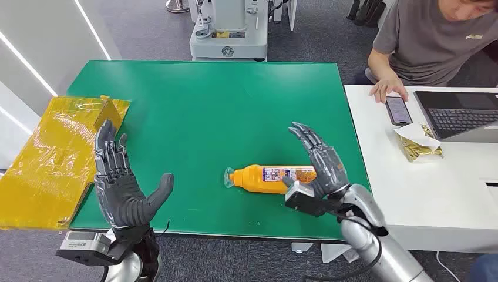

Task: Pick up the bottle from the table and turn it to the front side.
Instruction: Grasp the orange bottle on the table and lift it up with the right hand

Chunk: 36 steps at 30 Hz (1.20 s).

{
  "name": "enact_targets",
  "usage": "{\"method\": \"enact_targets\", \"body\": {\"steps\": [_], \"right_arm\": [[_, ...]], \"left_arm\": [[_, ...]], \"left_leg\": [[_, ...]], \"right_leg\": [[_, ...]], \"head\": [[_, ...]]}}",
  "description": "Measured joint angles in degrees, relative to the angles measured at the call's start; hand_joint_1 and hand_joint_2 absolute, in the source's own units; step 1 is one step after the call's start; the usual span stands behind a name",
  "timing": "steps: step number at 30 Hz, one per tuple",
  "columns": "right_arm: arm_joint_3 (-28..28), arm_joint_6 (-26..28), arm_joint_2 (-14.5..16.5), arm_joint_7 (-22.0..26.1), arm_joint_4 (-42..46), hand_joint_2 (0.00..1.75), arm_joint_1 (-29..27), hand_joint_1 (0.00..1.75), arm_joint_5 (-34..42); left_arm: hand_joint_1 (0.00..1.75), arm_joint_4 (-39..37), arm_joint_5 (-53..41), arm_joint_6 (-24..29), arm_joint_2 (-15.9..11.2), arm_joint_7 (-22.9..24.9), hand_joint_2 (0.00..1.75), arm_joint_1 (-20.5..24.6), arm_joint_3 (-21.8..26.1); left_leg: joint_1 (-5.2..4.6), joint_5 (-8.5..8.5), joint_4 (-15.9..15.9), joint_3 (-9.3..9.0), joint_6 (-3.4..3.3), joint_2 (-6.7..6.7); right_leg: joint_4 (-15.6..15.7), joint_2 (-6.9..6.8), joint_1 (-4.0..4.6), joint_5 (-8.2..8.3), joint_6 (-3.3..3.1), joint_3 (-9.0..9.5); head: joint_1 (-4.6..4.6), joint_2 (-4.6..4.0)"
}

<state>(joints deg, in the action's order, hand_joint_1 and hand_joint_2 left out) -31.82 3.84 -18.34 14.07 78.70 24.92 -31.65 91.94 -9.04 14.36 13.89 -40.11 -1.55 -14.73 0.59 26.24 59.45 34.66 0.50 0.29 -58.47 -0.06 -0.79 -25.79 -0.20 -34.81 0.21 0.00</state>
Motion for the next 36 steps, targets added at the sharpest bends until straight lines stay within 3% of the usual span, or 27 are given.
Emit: {"method": "enact_targets", "body": {"steps": [4, 9, 14, 19, 26, 36], "right_arm": [[-0.1, -7.2, -4.1, -1.0, -2.2, 1.75, 5.6, 0.00, 1.1], [-4.4, -24.2, -8.9, -1.4, -8.6, 1.75, 18.0, 0.00, 4.1], [-11.6, -32.2, -9.6, -0.6, -16.9, 1.75, 31.8, 0.00, 10.1], [-20.3, -40.3, -9.4, 2.1, -22.3, 1.75, 40.8, 0.00, 15.6], [-31.0, -41.4, -7.7, 5.4, -28.2, 1.75, 46.8, 0.00, 22.0], [-39.3, -37.1, -2.8, 9.3, -35.2, 1.75, 43.7, 0.00, 23.9]], "left_arm": [[0.00, 0.0, 0.6, 0.1, -0.2, -0.1, 1.75, -0.2, 0.0], [0.00, 0.0, 1.9, -0.4, -0.7, -0.1, 1.75, -0.2, 0.0], [0.00, 0.1, 2.3, -1.5, -0.9, -0.1, 1.75, -0.1, 0.0], [0.00, 0.1, 2.5, -3.5, -0.9, -0.1, 1.75, 0.0, 0.0], [0.00, 0.1, 1.9, -3.8, -0.9, -0.1, 1.75, 0.6, 0.0], [0.00, 0.1, 1.5, -3.9, -0.9, -0.1, 1.75, 0.7, 0.0]], "left_leg": [[0.00, -0.01, 0.0, 0.01, -0.02, -0.02], [0.00, -0.01, 0.0, 0.05, -0.05, 0.01], [0.03, -0.04, 0.0, 0.04, -0.06, -0.04], [0.03, -0.06, 0.0, 0.07, -0.07, -0.13], [0.02, -0.05, 0.0, 0.09, -0.07, -0.12], [0.03, -0.06, 0.0, 0.07, -0.07, -0.14]], "right_leg": [[0.0, -0.01, 0.00, 0.00, 0.00, 0.00], [0.0, 0.01, -0.01, 0.04, -0.03, -0.07], [-0.1, -0.03, 0.01, 0.03, -0.04, -0.06], [-0.1, -0.12, 0.02, 0.03, -0.04, -0.07], [-0.1, -0.12, 0.02, 0.02, -0.02, -0.05], [-0.1, -0.13, 0.03, 0.02, -0.02, -0.06]], "head": [[0.00, 0.00], [-0.02, 0.00], [-0.02, 0.00], [-0.02, 0.00], [-0.02, 0.00], [-0.02, 0.00]]}}
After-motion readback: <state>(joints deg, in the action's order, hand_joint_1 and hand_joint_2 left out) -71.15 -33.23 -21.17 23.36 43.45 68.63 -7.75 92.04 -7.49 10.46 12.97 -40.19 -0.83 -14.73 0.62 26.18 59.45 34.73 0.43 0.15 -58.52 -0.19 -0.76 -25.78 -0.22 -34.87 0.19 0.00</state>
